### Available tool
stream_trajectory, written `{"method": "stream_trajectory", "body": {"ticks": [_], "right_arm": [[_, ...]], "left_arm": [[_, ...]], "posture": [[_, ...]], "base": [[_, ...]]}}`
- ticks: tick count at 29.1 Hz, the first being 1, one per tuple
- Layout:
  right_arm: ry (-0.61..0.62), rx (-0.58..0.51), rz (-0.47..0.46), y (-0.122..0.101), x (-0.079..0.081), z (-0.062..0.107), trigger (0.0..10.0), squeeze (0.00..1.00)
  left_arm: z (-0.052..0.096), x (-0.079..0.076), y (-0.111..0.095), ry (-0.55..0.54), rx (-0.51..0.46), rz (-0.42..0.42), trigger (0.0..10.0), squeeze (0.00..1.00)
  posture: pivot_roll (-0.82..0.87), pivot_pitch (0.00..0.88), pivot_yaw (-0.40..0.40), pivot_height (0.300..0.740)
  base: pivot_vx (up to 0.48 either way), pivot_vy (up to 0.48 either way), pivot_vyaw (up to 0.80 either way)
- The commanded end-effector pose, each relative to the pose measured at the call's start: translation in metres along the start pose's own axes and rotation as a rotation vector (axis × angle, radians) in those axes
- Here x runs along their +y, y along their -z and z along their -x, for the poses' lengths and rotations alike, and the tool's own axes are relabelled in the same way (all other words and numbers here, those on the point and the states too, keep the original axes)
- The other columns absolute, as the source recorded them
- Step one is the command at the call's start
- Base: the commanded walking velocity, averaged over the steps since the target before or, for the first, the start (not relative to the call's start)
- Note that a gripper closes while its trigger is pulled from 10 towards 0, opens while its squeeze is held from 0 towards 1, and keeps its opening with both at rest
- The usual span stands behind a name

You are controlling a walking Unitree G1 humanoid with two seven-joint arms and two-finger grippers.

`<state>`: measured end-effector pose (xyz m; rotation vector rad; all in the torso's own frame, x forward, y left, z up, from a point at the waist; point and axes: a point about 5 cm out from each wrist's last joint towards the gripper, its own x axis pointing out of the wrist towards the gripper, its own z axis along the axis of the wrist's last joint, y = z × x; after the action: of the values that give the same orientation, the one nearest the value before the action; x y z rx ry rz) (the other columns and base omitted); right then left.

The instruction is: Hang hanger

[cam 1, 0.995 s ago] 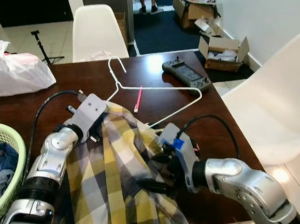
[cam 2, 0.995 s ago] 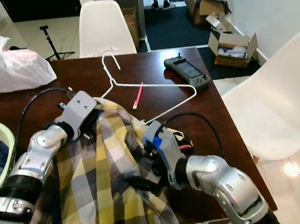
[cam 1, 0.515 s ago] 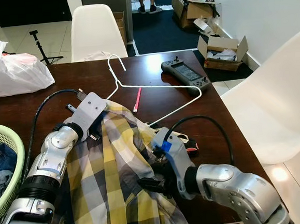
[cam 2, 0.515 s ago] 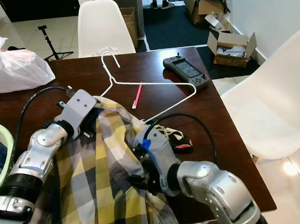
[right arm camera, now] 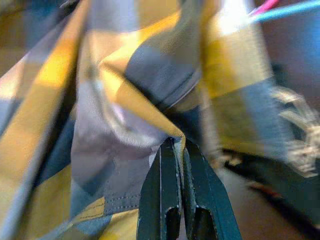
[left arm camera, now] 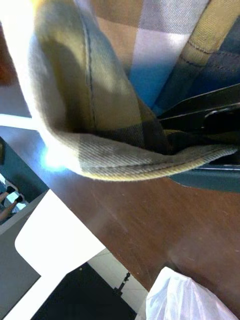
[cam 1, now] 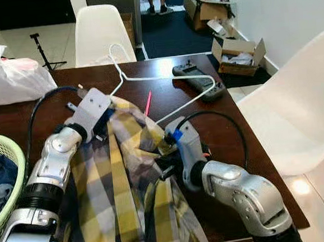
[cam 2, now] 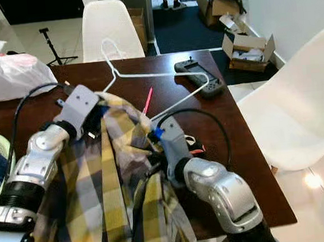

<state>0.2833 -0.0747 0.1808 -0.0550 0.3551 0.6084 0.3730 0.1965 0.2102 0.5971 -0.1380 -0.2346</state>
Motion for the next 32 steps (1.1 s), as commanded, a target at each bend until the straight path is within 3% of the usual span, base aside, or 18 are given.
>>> {"method": "stream_trajectory", "body": {"ticks": [1, 9, 11, 14, 15, 16, 21, 24, 27, 30, 32], "right_arm": [[0.071, -0.064, 0.008, -0.010, -0.010, 0.003, 0.0, 0.00], [0.150, -0.146, 0.014, -0.027, -0.019, -0.002, 0.0, 0.00], [0.279, -0.330, 0.022, -0.066, -0.037, -0.003, 0.0, 0.00], [0.315, -0.392, 0.024, -0.079, -0.042, -0.002, 0.0, 0.00], [0.346, -0.476, 0.013, -0.096, -0.045, -0.001, 0.0, 0.00], [0.356, -0.561, 0.006, -0.114, -0.045, 0.001, 0.0, 0.00], [0.364, -0.618, -0.003, -0.126, -0.045, 0.001, 0.0, 0.00], [0.380, -0.716, -0.012, -0.148, -0.044, 0.004, 0.0, 0.00], [0.380, -0.716, -0.012, -0.148, -0.044, 0.004, 0.0, 0.00], [0.392, -0.832, -0.008, -0.171, -0.043, 0.008, 0.0, 0.00], [0.392, -0.832, -0.008, -0.171, -0.043, 0.008, 0.0, 0.00]], "left_arm": [[0.002, 0.012, -0.005, -0.046, -0.020, 0.014, 10.0, 0.00], [0.003, 0.013, -0.008, -0.054, -0.032, 0.025, 10.0, 0.00], [0.005, 0.012, -0.010, -0.059, -0.044, 0.039, 10.0, 0.00], [0.005, 0.011, -0.011, -0.061, -0.047, 0.044, 10.0, 0.00], [0.006, 0.011, -0.012, -0.064, -0.051, 0.050, 10.0, 0.00], [0.006, 0.012, -0.015, -0.074, -0.059, 0.057, 10.0, 0.00], [0.005, 0.013, -0.016, -0.081, -0.065, 0.062, 10.0, 0.00], [0.005, 0.021, -0.025, -0.112, -0.091, 0.072, 10.0, 0.00], [0.005, 0.021, -0.025, -0.112, -0.091, 0.072, 10.0, 0.00], [0.007, 0.041, -0.043, -0.197, -0.153, 0.084, 10.0, 0.00], [0.007, 0.041, -0.043, -0.197, -0.153, 0.084, 10.0, 0.00]], "posture": [[-0.03, 0.166, -0.004, 0.740], [-0.03, 0.170, -0.006, 0.740], [-0.02, 0.166, -0.010, 0.740], [-0.02, 0.166, -0.010, 0.740], [-0.02, 0.165, -0.012, 0.740], [-0.02, 0.163, -0.013, 0.740], [-0.02, 0.161, -0.014, 0.740], [-0.01, 0.158, -0.014, 0.740], [-0.01, 0.158, -0.014, 0.740], [-0.01, 0.155, -0.015, 0.740], [-0.01, 0.155, -0.015, 0.740]], "base": [[0.000, 0.000, 0.00], [0.000, 0.000, 0.00], [0.000, 0.000, 0.00], [0.000, 0.000, 0.00], [0.000, 0.000, 0.00], [0.000, 0.000, 0.00], [0.000, 0.000, 0.00], [0.000, 0.000, 0.00], [0.000, 0.000, 0.00], [0.000, 0.000, 0.00], [0.000, 0.000, 0.00]]}}
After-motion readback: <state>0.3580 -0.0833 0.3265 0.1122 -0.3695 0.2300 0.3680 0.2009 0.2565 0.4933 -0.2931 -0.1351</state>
